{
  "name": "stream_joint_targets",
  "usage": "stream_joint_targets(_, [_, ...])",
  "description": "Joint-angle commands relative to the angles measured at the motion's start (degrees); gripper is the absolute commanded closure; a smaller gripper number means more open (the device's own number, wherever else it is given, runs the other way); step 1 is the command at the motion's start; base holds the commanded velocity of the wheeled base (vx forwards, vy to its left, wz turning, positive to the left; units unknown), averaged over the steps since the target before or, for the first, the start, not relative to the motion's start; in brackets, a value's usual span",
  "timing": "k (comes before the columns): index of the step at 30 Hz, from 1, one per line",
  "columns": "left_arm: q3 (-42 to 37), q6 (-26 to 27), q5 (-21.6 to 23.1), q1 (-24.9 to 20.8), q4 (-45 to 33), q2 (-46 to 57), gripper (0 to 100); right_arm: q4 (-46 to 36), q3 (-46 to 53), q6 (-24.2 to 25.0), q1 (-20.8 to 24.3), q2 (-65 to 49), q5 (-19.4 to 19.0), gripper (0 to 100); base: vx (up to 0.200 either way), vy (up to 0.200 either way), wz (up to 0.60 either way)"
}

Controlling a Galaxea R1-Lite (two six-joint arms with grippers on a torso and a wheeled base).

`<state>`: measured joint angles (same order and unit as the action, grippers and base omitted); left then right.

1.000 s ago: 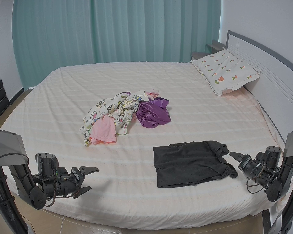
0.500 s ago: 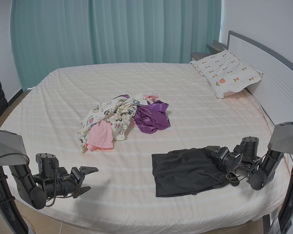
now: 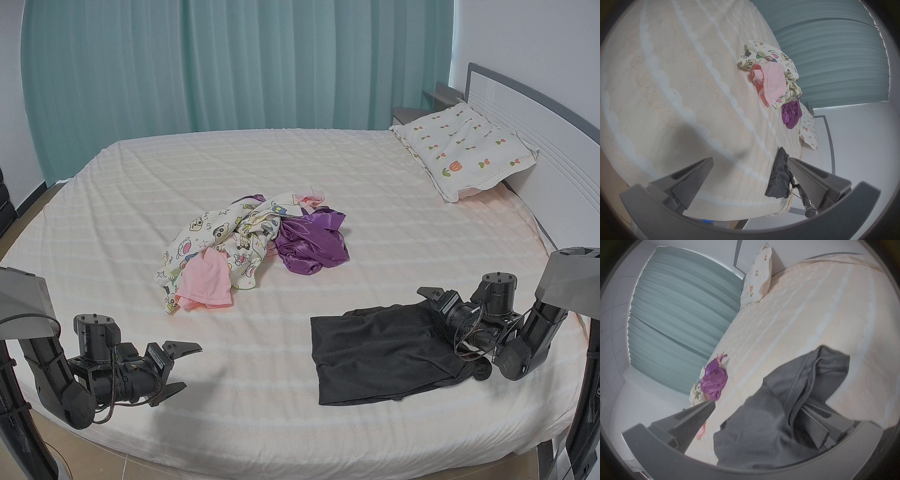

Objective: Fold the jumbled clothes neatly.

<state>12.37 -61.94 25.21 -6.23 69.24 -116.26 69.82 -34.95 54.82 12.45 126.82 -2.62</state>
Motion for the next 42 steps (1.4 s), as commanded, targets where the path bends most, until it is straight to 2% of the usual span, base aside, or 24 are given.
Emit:
stream_joint_targets(1, [0.0, 0.0, 0.0, 0.0, 0.0, -0.1, 0, 0.6, -3.4, 0.1, -3.5, 2.8, 1.0, 0, 0.0, 0.0, 0.0])
stream_joint_targets(8, [0.0, 0.0, 0.0, 0.0, 0.0, -0.1, 0, 1.3, -7.3, 0.4, -8.8, 6.7, 2.6, 0, 0.0, 0.0, 0.0])
stream_joint_targets(16, [0.0, 0.0, 0.0, 0.0, 0.0, -0.1, 0, 1.5, -7.6, 0.5, -11.3, 6.6, 2.4, 0, 0.0, 0.0, 0.0])
stream_joint_targets(20, [0.0, 0.0, 0.0, 0.0, 0.0, -0.1, 0, 1.5, -4.3, -0.1, -11.8, 3.6, 2.3, 0, 0.0, 0.0, 0.0])
stream_joint_targets(25, [0.0, 0.0, 0.0, 0.0, 0.0, -0.1, 0, 1.9, 0.9, -0.5, -10.6, -4.7, 1.3, 0, 0.0, 0.0, 0.0])
stream_joint_targets(27, [0.0, 0.0, 0.0, 0.0, 0.0, -0.1, 0, 1.9, 2.1, -0.4, -9.2, -5.8, 0.6, 0, 0.0, 0.0, 0.0])
stream_joint_targets(28, [0.0, 0.0, 0.1, 0.0, 0.0, -0.1, 0, 2.0, 3.3, -0.2, -6.6, -6.5, 0.2, 0, 0.0, 0.0, 0.0])
stream_joint_targets(33, [0.0, 0.0, 0.0, 0.0, 0.0, -0.1, 0, 2.2, 4.7, -0.1, -0.6, -6.0, 0.5, 0, 0.0, 0.0, 0.0])
stream_joint_targets(42, [0.1, 0.0, 0.0, 0.0, 0.0, -0.3, 0, 2.2, 3.9, -0.1, 1.7, -1.2, 0.5, 0, 0.0, 0.0, 0.0])
